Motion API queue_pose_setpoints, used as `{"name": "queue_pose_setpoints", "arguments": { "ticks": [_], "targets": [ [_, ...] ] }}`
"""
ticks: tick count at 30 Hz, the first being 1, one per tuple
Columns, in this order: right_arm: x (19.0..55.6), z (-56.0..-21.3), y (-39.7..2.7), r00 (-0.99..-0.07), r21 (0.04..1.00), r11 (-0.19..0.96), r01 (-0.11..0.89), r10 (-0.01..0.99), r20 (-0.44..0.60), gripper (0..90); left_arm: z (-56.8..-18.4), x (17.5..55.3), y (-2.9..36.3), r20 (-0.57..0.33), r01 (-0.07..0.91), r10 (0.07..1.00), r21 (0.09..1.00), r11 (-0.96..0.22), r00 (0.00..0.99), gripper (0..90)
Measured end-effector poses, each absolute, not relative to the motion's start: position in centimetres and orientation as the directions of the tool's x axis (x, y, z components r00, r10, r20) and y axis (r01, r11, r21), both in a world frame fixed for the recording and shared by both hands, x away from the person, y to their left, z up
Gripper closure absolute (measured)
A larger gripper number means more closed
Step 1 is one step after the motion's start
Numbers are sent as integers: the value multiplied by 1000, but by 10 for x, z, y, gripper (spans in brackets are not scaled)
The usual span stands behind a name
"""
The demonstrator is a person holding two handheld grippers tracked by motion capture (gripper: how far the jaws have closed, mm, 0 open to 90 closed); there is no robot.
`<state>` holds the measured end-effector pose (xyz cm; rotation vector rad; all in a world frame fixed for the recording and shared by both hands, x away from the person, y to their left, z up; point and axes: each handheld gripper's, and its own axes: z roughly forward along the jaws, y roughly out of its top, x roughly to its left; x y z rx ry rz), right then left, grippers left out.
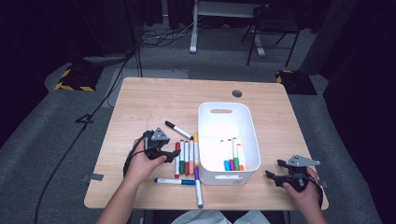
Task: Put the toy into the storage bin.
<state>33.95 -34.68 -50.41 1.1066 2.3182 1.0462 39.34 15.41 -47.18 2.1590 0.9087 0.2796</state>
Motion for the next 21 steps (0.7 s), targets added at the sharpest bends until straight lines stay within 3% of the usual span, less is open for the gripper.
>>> {"name": "queue_pose_setpoints", "arguments": {
  "ticks": [16, 21],
  "targets": [
    [340, -504, -347, -629, 754, 419, 506, 778, -10, 257, -488, 398, 148, -84, 559, 699, 671, -487, 710, 323],
    [340, -504, -347, -629, 754, 420, 506, 777, -11, 257, -489, 397, 149, -79, 572, 698, 643, -509, 711, 453]
  ]
}}
